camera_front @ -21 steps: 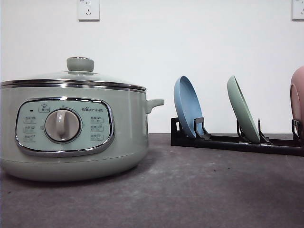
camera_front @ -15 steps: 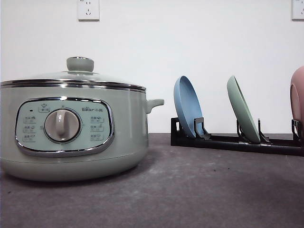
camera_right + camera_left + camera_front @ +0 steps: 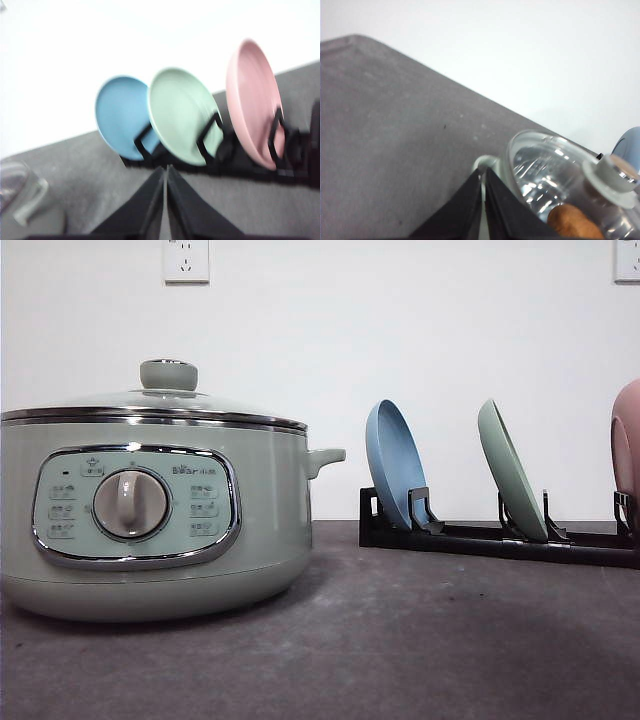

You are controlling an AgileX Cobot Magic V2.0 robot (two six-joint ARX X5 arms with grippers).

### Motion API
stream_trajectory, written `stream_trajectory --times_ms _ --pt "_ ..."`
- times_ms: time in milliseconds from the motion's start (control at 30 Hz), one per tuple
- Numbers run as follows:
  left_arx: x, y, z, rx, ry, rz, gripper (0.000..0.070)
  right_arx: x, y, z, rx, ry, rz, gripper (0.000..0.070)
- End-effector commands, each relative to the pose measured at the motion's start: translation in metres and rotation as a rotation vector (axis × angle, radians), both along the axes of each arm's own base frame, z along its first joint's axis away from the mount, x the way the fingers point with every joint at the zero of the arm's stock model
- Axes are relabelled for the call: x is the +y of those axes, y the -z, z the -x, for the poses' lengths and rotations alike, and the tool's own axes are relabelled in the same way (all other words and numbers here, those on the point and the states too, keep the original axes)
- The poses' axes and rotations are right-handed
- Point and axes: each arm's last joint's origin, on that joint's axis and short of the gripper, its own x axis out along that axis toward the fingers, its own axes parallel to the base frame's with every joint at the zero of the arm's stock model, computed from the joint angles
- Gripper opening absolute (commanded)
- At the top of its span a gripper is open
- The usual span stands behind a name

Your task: Transfer potato from steamer to green plate

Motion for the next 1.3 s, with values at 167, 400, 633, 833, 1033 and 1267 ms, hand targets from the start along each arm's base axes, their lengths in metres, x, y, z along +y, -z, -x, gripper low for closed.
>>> stream_trajectory --times_ms 167,400,633,833,1033,1267 --pt "-0.002 -0.049 0.004 -0.030 0.049 -0.118 0.0003 0.000 -0.050 0.002 0.000 -0.006 0.097 0.0000" --pt "-0.005 -0.088 -0.003 0.013 0.218 -0.217 0.0003 0.002 -0.088 -0.006 0.096 -0.113 0.208 0.0000" --pt "-0.010 -0.110 -0.019 0.111 0.457 -0.260 0.0003 0.005 -0.115 -0.021 0.175 -0.288 0.284 0.0000" --pt "-0.018 -0.129 -0.029 0.160 0.599 -0.291 0.0003 0.009 -0.128 -0.032 0.241 -0.380 0.311 0.0000" --pt "-0.028 -0.143 -0.033 0.222 0.721 -0.342 0.0003 0.016 -0.130 -0.036 0.323 -0.469 0.347 0.0000" --pt "-0.033 -0.145 -0.035 0.233 0.771 -0.350 0.0003 0.020 -0.128 -0.036 0.370 -0.519 0.349 0.0000"
